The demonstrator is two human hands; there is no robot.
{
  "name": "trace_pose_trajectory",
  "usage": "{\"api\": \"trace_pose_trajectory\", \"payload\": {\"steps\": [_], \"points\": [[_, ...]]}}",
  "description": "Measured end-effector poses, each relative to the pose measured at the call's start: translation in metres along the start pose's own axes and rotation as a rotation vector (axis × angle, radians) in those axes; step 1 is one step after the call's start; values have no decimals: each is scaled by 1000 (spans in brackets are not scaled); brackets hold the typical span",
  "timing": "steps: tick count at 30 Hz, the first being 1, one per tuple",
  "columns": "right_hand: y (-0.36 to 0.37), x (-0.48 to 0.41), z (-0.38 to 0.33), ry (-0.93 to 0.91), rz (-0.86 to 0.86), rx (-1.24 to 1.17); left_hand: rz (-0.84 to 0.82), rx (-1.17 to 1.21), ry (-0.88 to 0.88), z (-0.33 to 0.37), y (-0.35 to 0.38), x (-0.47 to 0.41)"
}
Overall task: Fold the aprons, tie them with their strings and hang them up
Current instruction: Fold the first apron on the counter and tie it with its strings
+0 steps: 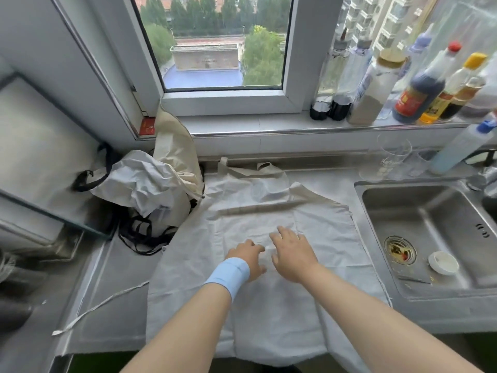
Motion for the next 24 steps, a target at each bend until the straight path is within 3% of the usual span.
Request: {"api": "trace_pose_trajectory", "payload": {"steps": [6, 10, 17, 20, 22, 24], "points": [[-66, -99, 45, 34, 182, -176, 178, 184, -120, -21, -94, -65], [-93, -167, 68, 51, 205, -244, 327, 212, -146, -33, -148, -106], [-77, -250, 48, -145, 52, -6, 346, 140, -139, -49, -183, -157], [-74, -254, 44, -131, 34, 151, 348, 107, -73, -46, -181, -161], [-78, -255, 45, -119, 81, 172, 370, 125, -30, -43, -184, -162], [-89, -250, 46, -127, 236, 101, 367, 74, 20, -37, -187, -161]]}}
Point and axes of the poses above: each hand's wrist, its own x-axis away from the middle knuckle, its own y-axis out of the palm, z = x × y, the point moved 7 cm from there along -x, towards the middle knuckle, and after that the axes turned 7 degrees about x, right-handed, at the moved point
